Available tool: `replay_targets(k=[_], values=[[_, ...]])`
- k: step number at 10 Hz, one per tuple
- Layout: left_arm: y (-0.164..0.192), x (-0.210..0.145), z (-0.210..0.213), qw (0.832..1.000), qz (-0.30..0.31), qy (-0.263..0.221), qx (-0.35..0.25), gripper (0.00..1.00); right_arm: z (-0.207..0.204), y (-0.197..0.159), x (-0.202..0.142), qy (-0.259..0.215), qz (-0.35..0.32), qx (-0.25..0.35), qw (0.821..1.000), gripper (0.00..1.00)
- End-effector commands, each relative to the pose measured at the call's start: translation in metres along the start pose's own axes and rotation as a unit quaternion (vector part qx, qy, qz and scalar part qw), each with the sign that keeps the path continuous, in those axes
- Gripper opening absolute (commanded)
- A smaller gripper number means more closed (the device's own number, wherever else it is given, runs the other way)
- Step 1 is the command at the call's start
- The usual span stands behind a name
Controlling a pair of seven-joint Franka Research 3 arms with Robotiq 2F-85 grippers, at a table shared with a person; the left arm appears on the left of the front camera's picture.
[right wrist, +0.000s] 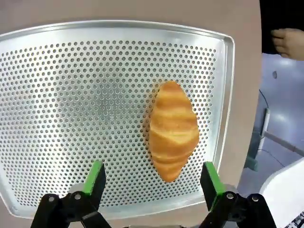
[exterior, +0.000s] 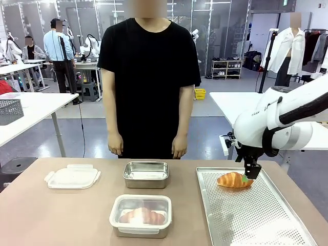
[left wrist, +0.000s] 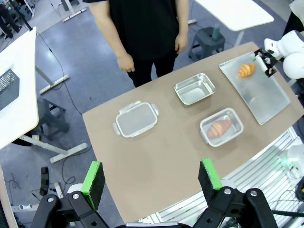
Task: Place the bread into the airtight container.
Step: Pick up a Butter Roll and place it into an empty Airtight Container.
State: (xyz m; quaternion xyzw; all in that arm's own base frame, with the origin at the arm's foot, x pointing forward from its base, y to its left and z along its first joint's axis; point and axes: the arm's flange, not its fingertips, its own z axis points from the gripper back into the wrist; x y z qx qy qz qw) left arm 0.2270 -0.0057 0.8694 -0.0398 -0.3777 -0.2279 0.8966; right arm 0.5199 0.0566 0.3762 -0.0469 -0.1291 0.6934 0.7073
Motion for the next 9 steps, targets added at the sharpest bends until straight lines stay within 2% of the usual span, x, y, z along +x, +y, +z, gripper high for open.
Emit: replay_targets(k=[1,6,9], values=[[0.0,0.0,0.001,1.0,0.0,-0.001,0.0,1.0,0.003,0.007,-0.002,0.001,0.001,0.0,1.0,1.0],[0.0,0.0,0.001,1.0,0.0,-0.001,0.0,1.0,0.003,0.007,-0.002,0.001,0.001,0.0,1.0,1.0],[0.0,0.0,0.001,1.0,0.0,-0.001,0.0,1.0,-0.008,-0.007,-0.003,-0.011,0.01,0.0,1.0,1.0]])
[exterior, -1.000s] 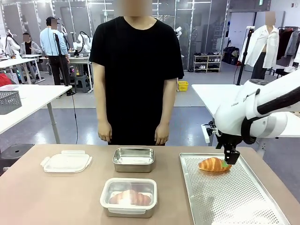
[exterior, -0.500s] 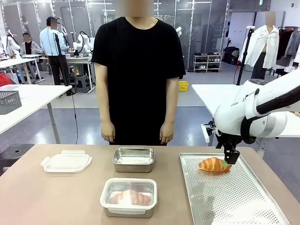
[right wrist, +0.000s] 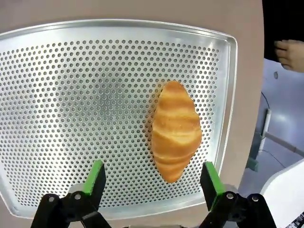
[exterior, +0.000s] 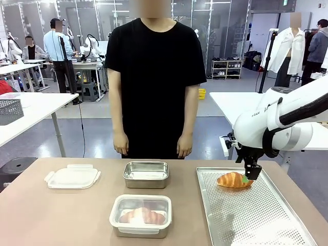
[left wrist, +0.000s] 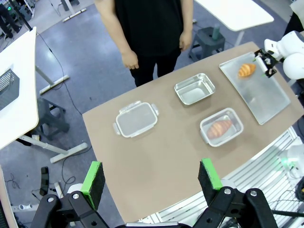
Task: Place the bread into the airtight container.
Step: Pick up a Butter Roll and place it into an empty Airtight Container.
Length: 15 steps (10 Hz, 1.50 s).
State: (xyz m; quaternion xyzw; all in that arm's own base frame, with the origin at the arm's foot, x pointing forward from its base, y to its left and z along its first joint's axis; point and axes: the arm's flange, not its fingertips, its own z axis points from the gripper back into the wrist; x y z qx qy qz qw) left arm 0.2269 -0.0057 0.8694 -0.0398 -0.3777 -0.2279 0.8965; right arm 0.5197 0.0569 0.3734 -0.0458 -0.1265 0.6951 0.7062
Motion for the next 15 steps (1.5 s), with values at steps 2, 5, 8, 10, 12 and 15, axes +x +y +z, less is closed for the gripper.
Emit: replay_targets(k=[2,5,8,10,12,15], values=[[0.0,0.0,0.001,1.0,0.0,-0.001,0.0,1.0,-0.016,-0.019,-0.005,0.005,0.007,0.015,1.0,1.0],[0.0,0.0,0.001,1.0,0.0,-0.001,0.0,1.0,-0.029,-0.04,-0.002,0.015,0.008,0.026,1.0,1.0],[0.0,0.0,0.001,1.0,0.0,-0.001,0.0,1.0,-0.042,-0.057,0.0,0.028,0.003,0.05,0.998,1.0],[0.0,0.0,0.001,1.0,0.0,-0.001,0.0,1.0,-0.057,-0.065,0.0,0.033,-0.004,0.07,0.997,1.0],[0.0,0.0,0.001,1.0,0.0,-0.001,0.0,1.0,-0.072,-0.07,0.001,0.033,-0.01,0.083,0.996,1.0],[0.0,0.0,0.001,1.0,0.0,-0.001,0.0,1.0,-0.096,-0.076,0.001,0.049,-0.011,0.105,0.993,1.0]])
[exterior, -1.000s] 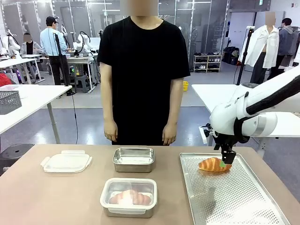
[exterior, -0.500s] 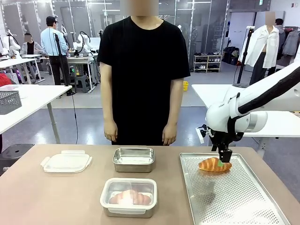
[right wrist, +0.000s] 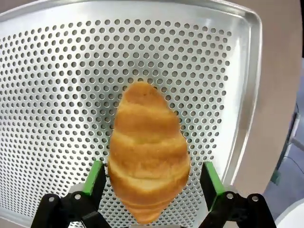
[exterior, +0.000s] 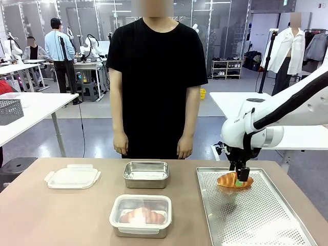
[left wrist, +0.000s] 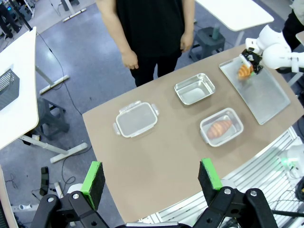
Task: Place the bread into the airtight container.
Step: Pick up a Butter Roll and place it into an empty Airtight Container.
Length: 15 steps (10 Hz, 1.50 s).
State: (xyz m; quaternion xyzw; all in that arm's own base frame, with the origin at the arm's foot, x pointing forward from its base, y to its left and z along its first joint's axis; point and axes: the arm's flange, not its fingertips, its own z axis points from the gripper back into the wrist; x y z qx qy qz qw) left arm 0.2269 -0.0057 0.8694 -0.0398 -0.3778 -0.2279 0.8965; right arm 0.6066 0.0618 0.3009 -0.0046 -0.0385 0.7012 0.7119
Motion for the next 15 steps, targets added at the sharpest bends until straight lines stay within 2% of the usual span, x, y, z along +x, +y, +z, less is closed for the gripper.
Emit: replay_targets(k=[1,2,3,4,5,6,7,8,9,11,15], values=[[0.0,0.0,0.001,1.0,0.0,-0.001,0.0,1.0,-0.009,-0.01,0.006,0.019,-0.009,0.022,1.0,1.0],[0.0,0.0,0.001,1.0,0.0,-0.001,0.0,1.0,-0.011,-0.011,0.006,0.019,-0.008,0.024,1.0,1.0],[0.0,0.0,0.001,1.0,0.0,-0.001,0.0,1.0,-0.011,-0.01,0.005,0.019,-0.008,0.024,1.0,0.95],[0.0,0.0,0.001,1.0,0.0,-0.001,0.0,1.0,-0.009,-0.009,0.005,0.018,-0.005,0.023,1.0,0.8],[0.0,0.0,0.001,1.0,0.0,-0.001,0.0,1.0,-0.01,-0.009,0.005,0.021,-0.003,0.024,0.999,0.75],[0.0,0.0,0.001,1.0,0.0,-0.001,0.0,1.0,-0.01,-0.009,0.005,0.021,-0.004,0.026,0.999,0.6],[0.0,0.0,0.001,1.0,0.0,-0.001,0.0,1.0,-0.007,-0.008,0.005,0.022,-0.007,0.026,0.999,0.55],[0.0,0.0,0.001,1.0,0.0,-0.001,0.0,1.0,0.001,-0.006,0.004,0.023,-0.01,0.027,0.999,0.41],[0.0,0.0,0.001,1.0,0.0,-0.001,0.0,1.0,0.01,-0.002,0.005,0.026,-0.017,0.029,0.999,0.44],[0.0,0.0,0.001,1.0,0.0,-0.001,0.0,1.0,0.04,0.01,0.01,0.015,-0.012,0.022,1.0,0.44],[0.0,0.0,0.001,1.0,0.0,-0.001,0.0,1.0,0.088,0.021,0.036,0.01,-0.042,0.008,0.999,0.44]])
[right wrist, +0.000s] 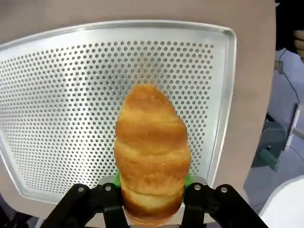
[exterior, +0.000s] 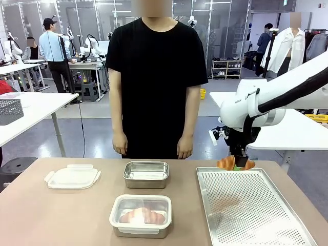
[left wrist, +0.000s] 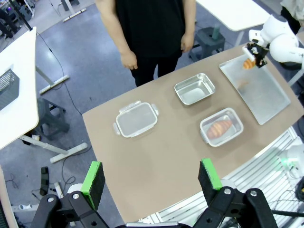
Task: Place the bread into the airtight container.
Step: Pick up a Butter Roll and place it into an empty Airtight Container.
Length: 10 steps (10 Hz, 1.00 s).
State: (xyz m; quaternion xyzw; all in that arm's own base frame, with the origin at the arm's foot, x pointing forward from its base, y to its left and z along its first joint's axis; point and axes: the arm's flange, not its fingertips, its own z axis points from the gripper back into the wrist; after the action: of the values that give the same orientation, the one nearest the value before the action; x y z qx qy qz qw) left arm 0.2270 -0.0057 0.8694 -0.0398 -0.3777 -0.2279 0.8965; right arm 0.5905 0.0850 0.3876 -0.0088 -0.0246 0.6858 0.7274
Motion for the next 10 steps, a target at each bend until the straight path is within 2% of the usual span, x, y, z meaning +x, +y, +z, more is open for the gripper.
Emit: replay_targets(k=[1,5,8,10], values=[[0.0,0.0,0.001,1.0,0.0,-0.001,0.0,1.0,0.013,0.014,0.022,-0.018,-0.027,0.006,0.999,0.44],[0.0,0.0,0.001,1.0,0.0,-0.001,0.0,1.0,0.036,0.02,0.125,-0.032,-0.008,0.012,0.999,0.44],[0.0,0.0,0.001,1.0,0.0,-0.001,0.0,1.0,0.043,0.027,0.21,-0.013,0.001,-0.003,1.0,0.44],[0.0,0.0,0.001,1.0,0.0,-0.001,0.0,1.0,0.038,0.027,0.254,-0.002,0.014,0.003,1.0,0.44]])
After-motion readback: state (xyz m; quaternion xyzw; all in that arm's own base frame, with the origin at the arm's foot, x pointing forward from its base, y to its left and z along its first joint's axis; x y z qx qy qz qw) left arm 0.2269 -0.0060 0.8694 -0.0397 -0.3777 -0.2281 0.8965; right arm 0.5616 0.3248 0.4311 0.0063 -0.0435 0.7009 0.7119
